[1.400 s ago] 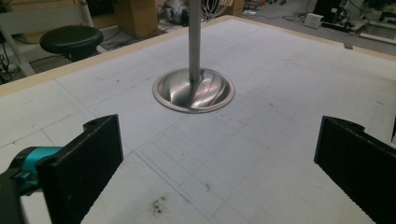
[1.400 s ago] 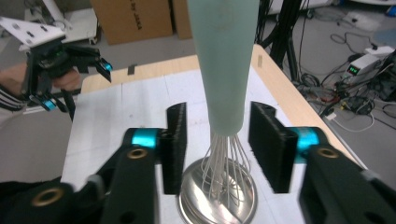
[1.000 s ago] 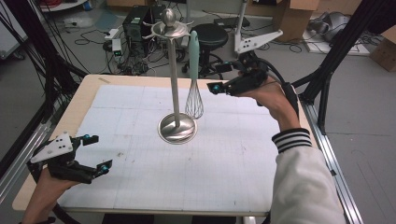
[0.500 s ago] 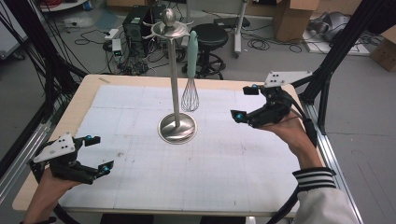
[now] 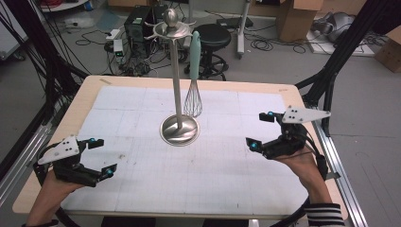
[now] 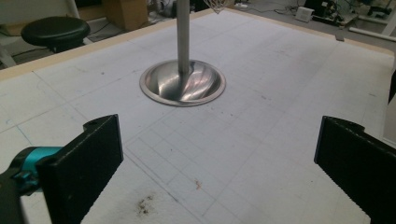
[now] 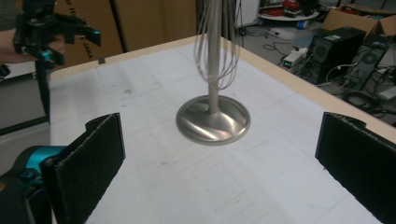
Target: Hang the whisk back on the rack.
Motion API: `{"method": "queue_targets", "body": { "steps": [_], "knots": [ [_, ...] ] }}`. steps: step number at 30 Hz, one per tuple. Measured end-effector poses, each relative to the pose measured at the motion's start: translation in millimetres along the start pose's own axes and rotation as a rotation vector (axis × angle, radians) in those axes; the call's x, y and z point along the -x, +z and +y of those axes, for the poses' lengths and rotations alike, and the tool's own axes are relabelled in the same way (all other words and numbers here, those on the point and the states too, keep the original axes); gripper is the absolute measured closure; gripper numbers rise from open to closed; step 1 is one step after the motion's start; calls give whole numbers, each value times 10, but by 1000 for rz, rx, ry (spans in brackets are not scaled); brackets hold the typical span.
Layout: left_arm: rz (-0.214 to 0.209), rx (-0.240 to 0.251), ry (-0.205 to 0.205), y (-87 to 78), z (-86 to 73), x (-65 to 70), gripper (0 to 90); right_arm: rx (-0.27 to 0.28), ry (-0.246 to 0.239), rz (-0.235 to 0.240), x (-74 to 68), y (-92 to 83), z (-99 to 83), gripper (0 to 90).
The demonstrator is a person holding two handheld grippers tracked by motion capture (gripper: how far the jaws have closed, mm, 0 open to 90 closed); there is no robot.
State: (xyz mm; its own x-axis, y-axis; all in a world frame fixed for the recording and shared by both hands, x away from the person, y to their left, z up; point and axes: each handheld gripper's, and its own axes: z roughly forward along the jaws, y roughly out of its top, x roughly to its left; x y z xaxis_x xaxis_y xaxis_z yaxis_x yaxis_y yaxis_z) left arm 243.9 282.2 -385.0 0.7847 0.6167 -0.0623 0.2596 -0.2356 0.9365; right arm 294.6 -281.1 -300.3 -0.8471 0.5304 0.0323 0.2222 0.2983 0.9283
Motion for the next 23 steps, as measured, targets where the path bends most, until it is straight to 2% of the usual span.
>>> {"method": "queue_targets", "body": {
  "steps": [4,9,15,21,23],
  "knots": [
    [-4,-9,-2,26,-18,3,17,-12,-3,-13,-45,-17,-201,3],
    [-13,5,-8,16,-35,-11,17,15,16,-19,-66,-63,-427,3],
    [-16,12,-13,1,-52,-22,17,43,28,-52,-111,-122,-628,3],
    [-19,13,-12,2,-50,-24,17,79,63,-76,-124,-179,-800,3],
    [-20,13,-11,2,-44,-15,17,69,62,-76,-116,-191,-812,3]
  ]
}}
